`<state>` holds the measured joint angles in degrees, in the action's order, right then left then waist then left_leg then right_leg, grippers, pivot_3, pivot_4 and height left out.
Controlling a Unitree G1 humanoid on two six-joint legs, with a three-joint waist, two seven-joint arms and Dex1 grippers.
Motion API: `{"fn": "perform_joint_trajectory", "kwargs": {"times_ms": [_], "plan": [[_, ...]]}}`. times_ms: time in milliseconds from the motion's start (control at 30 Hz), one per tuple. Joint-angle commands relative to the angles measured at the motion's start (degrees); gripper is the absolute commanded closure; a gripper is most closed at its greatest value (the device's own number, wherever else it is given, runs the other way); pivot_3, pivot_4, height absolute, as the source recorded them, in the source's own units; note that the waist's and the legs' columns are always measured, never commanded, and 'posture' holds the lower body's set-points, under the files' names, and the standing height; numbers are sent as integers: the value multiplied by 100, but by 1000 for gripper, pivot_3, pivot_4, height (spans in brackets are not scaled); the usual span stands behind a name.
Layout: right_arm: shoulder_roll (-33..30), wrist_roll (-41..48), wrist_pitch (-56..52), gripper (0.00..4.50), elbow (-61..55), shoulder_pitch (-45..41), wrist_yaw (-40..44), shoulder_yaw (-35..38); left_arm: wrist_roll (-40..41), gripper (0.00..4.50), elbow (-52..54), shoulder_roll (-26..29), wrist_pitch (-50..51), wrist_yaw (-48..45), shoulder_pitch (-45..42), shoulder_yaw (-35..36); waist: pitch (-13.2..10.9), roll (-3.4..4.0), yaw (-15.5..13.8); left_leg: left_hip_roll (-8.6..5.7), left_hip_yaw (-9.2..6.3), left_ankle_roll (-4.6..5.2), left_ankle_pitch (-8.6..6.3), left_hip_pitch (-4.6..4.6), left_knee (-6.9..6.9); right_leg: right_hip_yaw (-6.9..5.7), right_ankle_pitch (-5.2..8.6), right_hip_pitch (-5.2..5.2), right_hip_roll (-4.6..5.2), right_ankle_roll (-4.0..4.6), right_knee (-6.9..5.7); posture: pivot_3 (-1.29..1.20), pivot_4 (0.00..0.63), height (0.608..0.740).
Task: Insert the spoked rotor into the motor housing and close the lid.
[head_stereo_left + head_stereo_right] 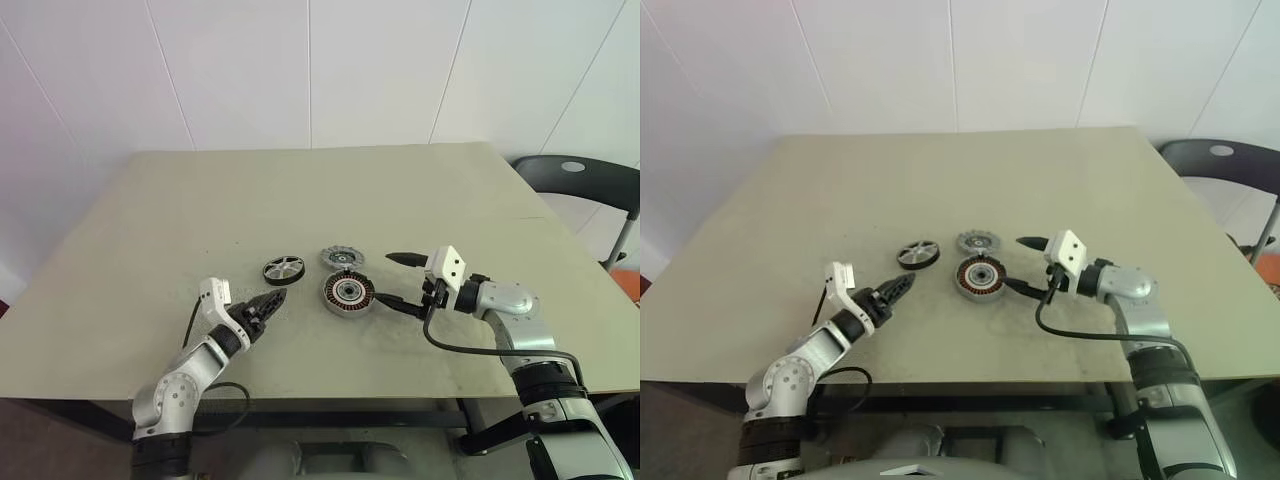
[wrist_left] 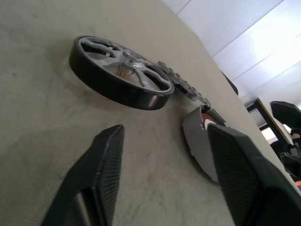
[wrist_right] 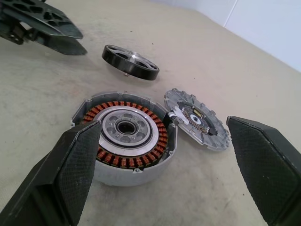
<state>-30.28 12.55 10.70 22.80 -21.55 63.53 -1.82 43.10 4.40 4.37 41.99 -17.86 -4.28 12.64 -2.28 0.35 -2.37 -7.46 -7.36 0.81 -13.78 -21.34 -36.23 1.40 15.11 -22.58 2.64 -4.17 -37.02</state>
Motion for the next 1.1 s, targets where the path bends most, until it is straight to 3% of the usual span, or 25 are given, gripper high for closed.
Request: {"fn": "perform_joint_trajectory", "kwargs": {"times_ms": [33,167,500,633,933,1100], "plan": [[-40,68,150,0,-54,-122,21,99,92,66,-303,-157,129,465,-343,220,1,0,-9,1,0,0,0,0,0,-1,-1,1,0,-1,0,0,0,740],[-55,74,113,0,-117,-87,-15,111,557,26,-463,-469,306,785,-732,535,1,-1,5,1,-1,-1,0,6,-6,-4,2,11,0,-2,-2,0,0,740],[-38,74,42,0,-333,38,-156,107,835,26,-1773,-945,273,1520,-1491,1178,5,1,-37,1,-1,-3,0,13,-16,-7,9,27,1,-14,-1,0,0,740],[-21,74,35,0,-362,44,-204,104,896,976,-2000,-1012,228,1664,-1606,1311,6,2,-20,2,-1,-3,-1,20,-31,-14,15,45,4,-22,-4,0,0,740],[23,50,15,0,-337,-4,-295,62,1110,3838,-2028,-1102,203,1796,-1572,1468,9,-2,-6,1,2,-2,-1,0,-10,-10,-9,14,6,-23,6,0,0,740],[13,7,72,0,-267,3,-319,54,1567,4012,-1821,-1171,38,1390,-1580,1593,7,-6,17,3,3,-3,-1,4,-11,-10,8,20,5,-15,7,0,0,740]]}}
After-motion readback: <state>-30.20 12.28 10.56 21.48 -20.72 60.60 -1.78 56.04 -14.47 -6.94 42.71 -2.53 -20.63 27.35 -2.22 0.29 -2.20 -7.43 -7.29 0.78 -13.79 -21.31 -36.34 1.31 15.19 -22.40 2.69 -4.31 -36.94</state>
